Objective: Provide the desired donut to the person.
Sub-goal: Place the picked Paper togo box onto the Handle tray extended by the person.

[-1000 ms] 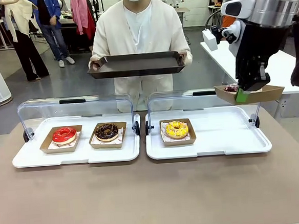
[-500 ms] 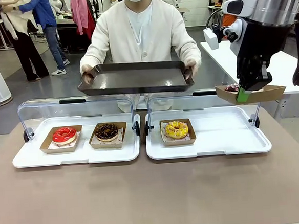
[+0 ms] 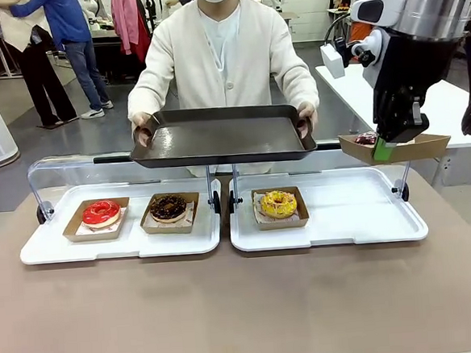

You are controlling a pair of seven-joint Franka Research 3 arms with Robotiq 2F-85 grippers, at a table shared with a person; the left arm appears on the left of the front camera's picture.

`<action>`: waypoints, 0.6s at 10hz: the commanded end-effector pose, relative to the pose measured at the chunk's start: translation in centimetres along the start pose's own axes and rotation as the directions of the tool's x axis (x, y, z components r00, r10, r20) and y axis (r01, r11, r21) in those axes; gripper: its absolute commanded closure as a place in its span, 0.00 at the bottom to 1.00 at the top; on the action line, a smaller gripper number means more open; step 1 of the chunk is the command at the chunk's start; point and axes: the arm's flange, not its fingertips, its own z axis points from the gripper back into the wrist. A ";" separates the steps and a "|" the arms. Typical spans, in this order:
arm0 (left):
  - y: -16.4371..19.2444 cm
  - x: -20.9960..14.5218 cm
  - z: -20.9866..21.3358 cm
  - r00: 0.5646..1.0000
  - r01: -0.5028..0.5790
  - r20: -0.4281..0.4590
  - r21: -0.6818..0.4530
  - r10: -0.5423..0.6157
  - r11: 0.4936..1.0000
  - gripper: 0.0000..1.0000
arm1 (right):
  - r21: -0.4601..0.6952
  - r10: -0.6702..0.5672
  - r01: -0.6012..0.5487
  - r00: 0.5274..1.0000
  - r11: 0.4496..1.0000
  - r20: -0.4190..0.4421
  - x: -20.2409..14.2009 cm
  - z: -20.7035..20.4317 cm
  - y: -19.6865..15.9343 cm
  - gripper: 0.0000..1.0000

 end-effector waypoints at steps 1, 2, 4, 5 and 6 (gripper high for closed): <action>0.1 0.2 0.0 1.000 0.002 0.004 0.003 -0.002 1.000 0.00 | 0.003 -0.016 0.016 1.000 1.000 -0.009 0.3 -0.1 0.2 1.00; 0.1 0.2 0.0 1.000 0.002 0.004 0.003 -0.002 1.000 0.00 | 0.003 -0.016 0.016 1.000 1.000 -0.009 0.3 -0.1 0.2 1.00; 0.1 0.2 0.0 1.000 0.002 0.004 0.003 -0.002 1.000 0.00 | 0.000 0.000 0.000 1.000 1.000 0.000 0.0 0.0 0.0 0.99; 0.1 0.2 0.0 1.000 0.002 0.004 0.003 -0.002 1.000 0.00 | -0.066 0.044 -0.044 0.999 0.997 0.002 1.8 2.3 1.6 0.99; 0.1 0.2 0.0 1.000 0.002 0.004 0.003 -0.002 1.000 0.00 | -0.103 0.036 -0.034 0.999 0.994 0.013 3.8 4.3 1.5 0.99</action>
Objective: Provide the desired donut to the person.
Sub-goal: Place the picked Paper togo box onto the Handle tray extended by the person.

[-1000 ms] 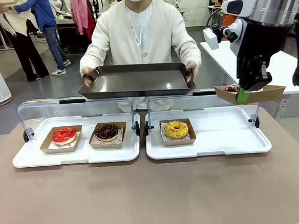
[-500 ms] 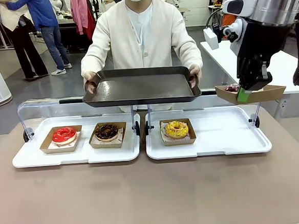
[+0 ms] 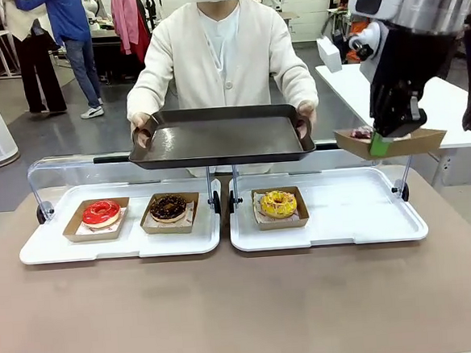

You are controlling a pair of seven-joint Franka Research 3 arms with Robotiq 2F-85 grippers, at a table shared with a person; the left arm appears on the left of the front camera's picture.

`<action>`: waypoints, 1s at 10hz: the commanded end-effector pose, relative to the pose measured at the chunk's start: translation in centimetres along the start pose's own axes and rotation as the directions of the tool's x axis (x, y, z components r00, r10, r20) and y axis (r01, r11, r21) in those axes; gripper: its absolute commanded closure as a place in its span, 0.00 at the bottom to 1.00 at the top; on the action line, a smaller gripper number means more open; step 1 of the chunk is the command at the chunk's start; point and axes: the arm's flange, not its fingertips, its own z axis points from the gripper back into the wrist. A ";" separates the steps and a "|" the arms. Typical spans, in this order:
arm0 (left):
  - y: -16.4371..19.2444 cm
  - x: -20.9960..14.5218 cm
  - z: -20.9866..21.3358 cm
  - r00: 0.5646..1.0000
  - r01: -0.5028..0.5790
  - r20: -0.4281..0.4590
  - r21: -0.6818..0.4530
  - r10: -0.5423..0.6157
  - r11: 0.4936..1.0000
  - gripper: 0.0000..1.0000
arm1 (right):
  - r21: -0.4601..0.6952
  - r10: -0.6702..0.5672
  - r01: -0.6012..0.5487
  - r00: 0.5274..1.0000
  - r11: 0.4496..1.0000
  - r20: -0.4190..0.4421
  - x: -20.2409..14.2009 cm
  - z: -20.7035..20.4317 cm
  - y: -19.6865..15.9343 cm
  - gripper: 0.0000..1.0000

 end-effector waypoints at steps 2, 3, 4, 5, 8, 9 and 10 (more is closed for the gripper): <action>0.1 0.2 0.0 1.000 0.002 0.004 0.003 -0.002 1.000 0.00 | -0.083 -0.031 0.032 0.999 0.996 0.022 5.5 4.2 -1.7 0.99; 0.1 0.2 0.0 1.000 0.002 0.004 0.003 -0.002 1.000 0.00 | -0.095 -0.067 0.070 0.997 0.993 0.038 7.3 4.3 -3.4 0.99; 0.1 0.2 0.0 1.000 0.002 0.004 0.003 -0.002 1.000 0.00 | -0.096 -0.093 0.097 0.994 0.991 0.052 9.2 3.9 -5.1 0.99; 0.1 0.2 0.0 1.000 0.002 0.004 0.003 -0.002 1.000 0.00 | -0.087 -0.123 0.129 0.990 0.988 0.074 11.1 3.1 -7.0 0.99; 0.1 0.2 0.0 1.000 0.002 0.004 0.003 -0.002 1.000 0.00 | -0.101 -0.193 0.205 0.973 0.973 0.124 14.8 0.5 -11.8 0.99; 0.1 0.2 0.0 1.000 0.002 0.004 0.003 -0.002 1.000 0.00 | -0.101 -0.214 0.227 0.969 0.969 0.123 15.1 -0.5 -13.3 0.99; 0.1 0.2 0.0 1.000 0.002 0.004 0.003 -0.002 1.000 0.00 | -0.104 -0.229 0.243 0.965 0.964 0.130 15.0 -1.5 -14.3 0.99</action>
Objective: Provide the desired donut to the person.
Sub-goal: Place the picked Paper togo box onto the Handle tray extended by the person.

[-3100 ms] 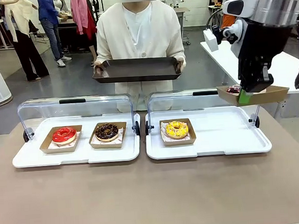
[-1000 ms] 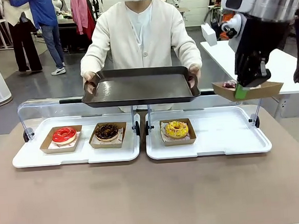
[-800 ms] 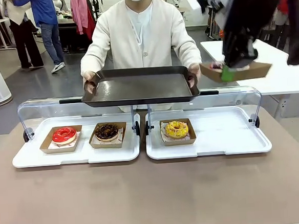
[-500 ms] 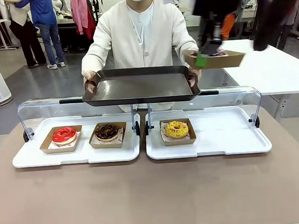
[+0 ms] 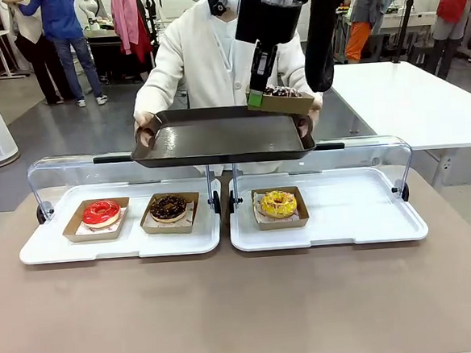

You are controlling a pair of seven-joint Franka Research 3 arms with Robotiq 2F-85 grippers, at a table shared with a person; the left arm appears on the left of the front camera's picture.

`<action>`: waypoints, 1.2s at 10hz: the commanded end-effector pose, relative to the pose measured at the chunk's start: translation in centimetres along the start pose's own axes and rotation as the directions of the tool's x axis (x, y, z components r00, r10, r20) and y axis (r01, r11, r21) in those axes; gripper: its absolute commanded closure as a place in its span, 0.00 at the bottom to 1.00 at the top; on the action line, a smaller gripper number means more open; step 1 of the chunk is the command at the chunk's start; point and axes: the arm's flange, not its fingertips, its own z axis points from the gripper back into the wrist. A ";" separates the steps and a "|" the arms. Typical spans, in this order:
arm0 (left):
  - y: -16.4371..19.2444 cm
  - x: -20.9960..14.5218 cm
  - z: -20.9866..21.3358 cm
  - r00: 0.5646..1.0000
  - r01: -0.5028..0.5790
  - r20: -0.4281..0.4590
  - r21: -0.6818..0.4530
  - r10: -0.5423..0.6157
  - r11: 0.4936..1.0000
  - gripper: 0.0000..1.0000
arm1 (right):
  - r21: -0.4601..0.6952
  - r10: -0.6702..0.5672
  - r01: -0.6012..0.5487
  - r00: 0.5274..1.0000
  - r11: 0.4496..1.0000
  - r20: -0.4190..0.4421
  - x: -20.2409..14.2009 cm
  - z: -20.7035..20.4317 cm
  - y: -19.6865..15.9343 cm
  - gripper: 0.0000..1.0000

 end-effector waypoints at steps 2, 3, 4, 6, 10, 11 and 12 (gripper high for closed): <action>0.1 0.1 0.0 1.000 0.001 0.004 0.003 -0.001 1.000 0.00 | -0.005 0.021 -0.021 1.000 1.000 -0.009 0.3 -1.4 -2.7 0.99; 0.1 0.1 0.0 1.000 0.001 0.004 0.003 -0.001 1.000 0.00 | 0.014 0.075 -0.075 0.997 0.997 -0.018 0.0 -2.0 -2.9 0.99; 0.1 0.1 0.0 1.000 0.001 0.004 0.003 -0.001 1.000 0.00 | 0.041 0.112 -0.111 0.993 0.993 -0.026 -0.1 -2.5 -2.7 0.99; 0.1 0.1 0.0 1.000 0.001 0.004 0.003 -0.001 1.000 0.00 | 0.062 0.147 -0.145 0.989 0.987 -0.019 -0.1 -2.7 -2.6 0.99; 0.1 0.1 0.0 1.000 0.001 0.004 0.003 -0.001 1.000 0.00 | 0.056 0.136 -0.134 0.990 0.989 -0.027 -0.2 -3.3 -2.1 0.99; 0.1 0.1 0.0 1.000 0.001 0.004 0.003 -0.001 1.000 0.00 | 0.056 0.136 -0.134 0.990 0.989 -0.027 -0.2 -3.3 -2.1 0.99; 0.1 0.1 0.0 1.000 0.001 0.004 0.003 -0.001 1.000 0.00 | 0.056 0.136 -0.134 0.990 0.989 -0.027 -0.2 -3.3 -2.1 0.99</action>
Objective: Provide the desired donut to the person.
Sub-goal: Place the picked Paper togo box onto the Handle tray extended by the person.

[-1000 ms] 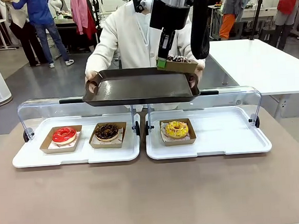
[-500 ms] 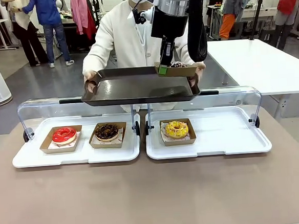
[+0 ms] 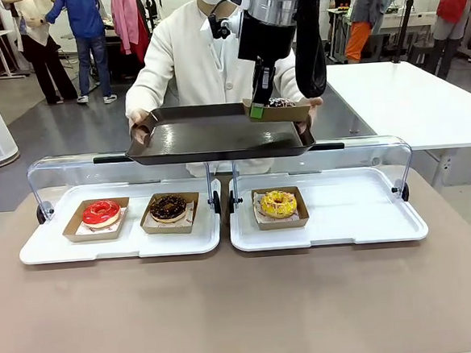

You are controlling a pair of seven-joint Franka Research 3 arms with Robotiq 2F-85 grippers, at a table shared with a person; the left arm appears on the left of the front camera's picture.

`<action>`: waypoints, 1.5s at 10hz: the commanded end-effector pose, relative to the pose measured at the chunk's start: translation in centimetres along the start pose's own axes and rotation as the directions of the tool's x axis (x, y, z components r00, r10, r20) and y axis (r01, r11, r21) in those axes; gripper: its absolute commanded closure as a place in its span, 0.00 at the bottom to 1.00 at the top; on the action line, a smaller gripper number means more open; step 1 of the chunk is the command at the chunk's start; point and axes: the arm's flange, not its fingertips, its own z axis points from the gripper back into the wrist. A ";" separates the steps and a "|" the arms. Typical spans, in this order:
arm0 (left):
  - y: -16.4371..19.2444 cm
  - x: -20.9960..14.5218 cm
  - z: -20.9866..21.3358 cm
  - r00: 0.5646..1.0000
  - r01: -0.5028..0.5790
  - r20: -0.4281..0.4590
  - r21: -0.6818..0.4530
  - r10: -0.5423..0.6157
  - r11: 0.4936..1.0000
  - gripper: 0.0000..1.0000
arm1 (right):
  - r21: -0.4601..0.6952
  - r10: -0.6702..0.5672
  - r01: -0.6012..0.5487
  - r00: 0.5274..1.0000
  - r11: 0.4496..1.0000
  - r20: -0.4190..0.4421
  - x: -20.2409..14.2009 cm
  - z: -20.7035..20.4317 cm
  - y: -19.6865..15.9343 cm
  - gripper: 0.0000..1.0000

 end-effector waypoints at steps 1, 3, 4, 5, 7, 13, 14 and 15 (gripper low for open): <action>0.1 0.1 0.0 1.000 0.001 0.004 0.003 -0.001 1.000 0.00 | -0.005 -0.002 0.002 1.000 1.000 0.004 0.0 0.0 -0.1 0.99; 0.1 0.1 0.0 1.000 0.001 0.004 0.003 -0.001 1.000 0.00 | 0.001 0.012 -0.012 1.000 1.000 0.002 0.4 -0.2 -0.1 0.99; 0.1 0.1 0.0 1.000 0.001 0.004 0.003 -0.001 1.000 0.00 | -0.006 0.022 -0.022 1.000 1.000 0.008 0.6 -0.6 -0.4 0.99; 0.1 0.1 0.0 1.000 0.001 0.004 0.003 -0.001 1.000 0.00 | -0.009 0.014 -0.014 1.000 1.000 0.007 0.7 -1.1 -1.0 0.99; 0.1 0.1 0.0 1.000 0.001 0.004 0.003 -0.001 1.000 0.00 | -0.017 0.017 -0.017 1.000 1.000 0.023 0.5 -2.1 -2.4 0.99; 0.1 0.1 0.0 1.000 0.001 0.004 0.003 -0.001 1.000 0.00 | 0.032 -0.017 0.016 0.999 0.999 0.034 -0.3 -4.4 -5.0 0.99; 0.1 0.1 0.0 1.000 0.001 0.004 0.003 -0.001 1.000 0.00 | 0.043 -0.017 0.016 0.999 0.999 0.037 -0.4 -4.6 -5.0 0.99; 0.1 0.1 0.0 1.000 0.001 0.004 0.003 -0.001 1.000 0.00 | 0.051 -0.017 0.016 0.999 0.999 0.038 -0.4 -4.8 -5.1 0.99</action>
